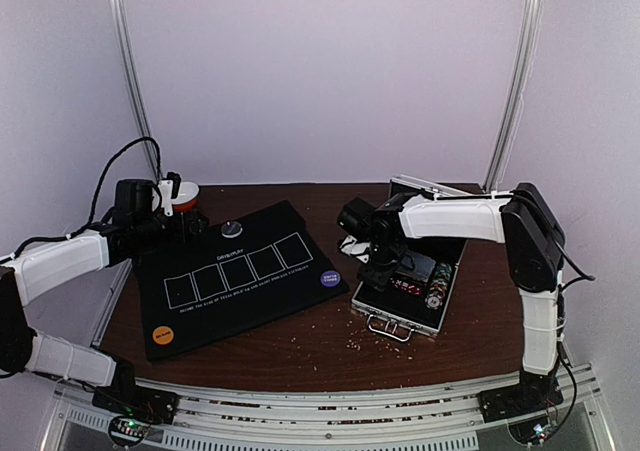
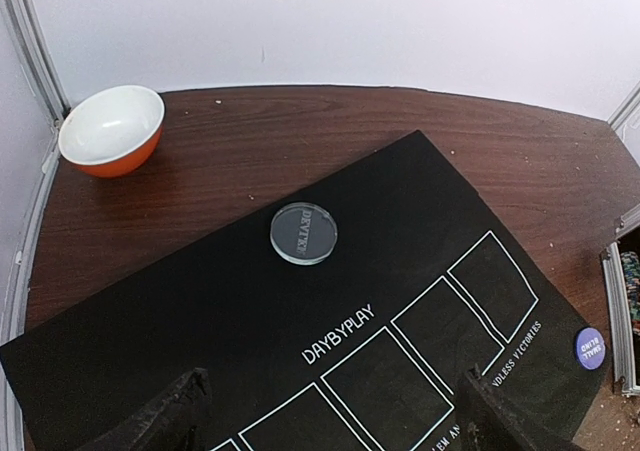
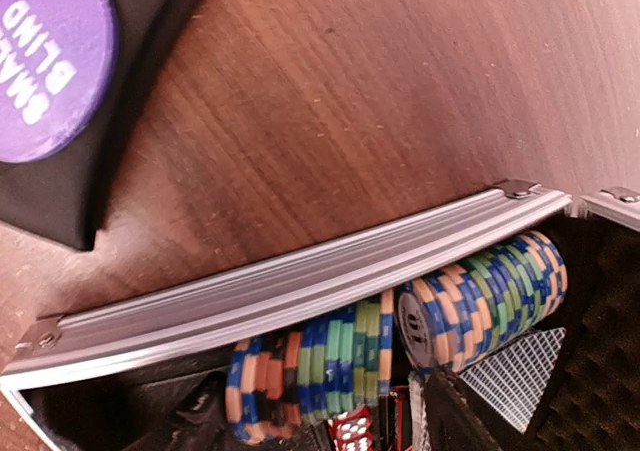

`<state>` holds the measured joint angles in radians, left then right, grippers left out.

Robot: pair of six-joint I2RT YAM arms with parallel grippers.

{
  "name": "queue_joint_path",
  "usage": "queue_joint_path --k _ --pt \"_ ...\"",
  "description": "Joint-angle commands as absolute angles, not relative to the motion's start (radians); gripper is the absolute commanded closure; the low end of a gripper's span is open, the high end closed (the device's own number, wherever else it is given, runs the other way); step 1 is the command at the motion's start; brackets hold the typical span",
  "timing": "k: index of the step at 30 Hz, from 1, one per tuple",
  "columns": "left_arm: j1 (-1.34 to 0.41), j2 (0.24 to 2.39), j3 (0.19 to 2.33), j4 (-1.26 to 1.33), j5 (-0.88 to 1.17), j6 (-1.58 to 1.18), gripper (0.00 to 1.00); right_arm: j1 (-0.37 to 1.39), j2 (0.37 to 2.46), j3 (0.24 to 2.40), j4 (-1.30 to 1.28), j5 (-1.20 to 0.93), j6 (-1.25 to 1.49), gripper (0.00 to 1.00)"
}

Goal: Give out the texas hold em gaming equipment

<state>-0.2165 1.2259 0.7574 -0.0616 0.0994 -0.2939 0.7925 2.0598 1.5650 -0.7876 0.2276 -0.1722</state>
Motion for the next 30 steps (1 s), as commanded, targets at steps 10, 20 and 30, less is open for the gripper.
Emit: queue_joint_path --k 10,20,30 --pt "-0.211 1.236 0.765 -0.046 0.105 -0.282 0.13 0.771 2.134 1.541 -0.806 0.21 -0.154 0.2" --pt "-0.211 1.23 0.767 -0.048 0.106 -0.28 0.13 0.764 2.146 1.57 -0.802 0.136 -0.17 0.61" --pt "-0.211 1.227 0.765 -0.043 0.114 -0.279 0.13 0.752 2.054 1.625 -0.83 0.099 -0.107 1.0"
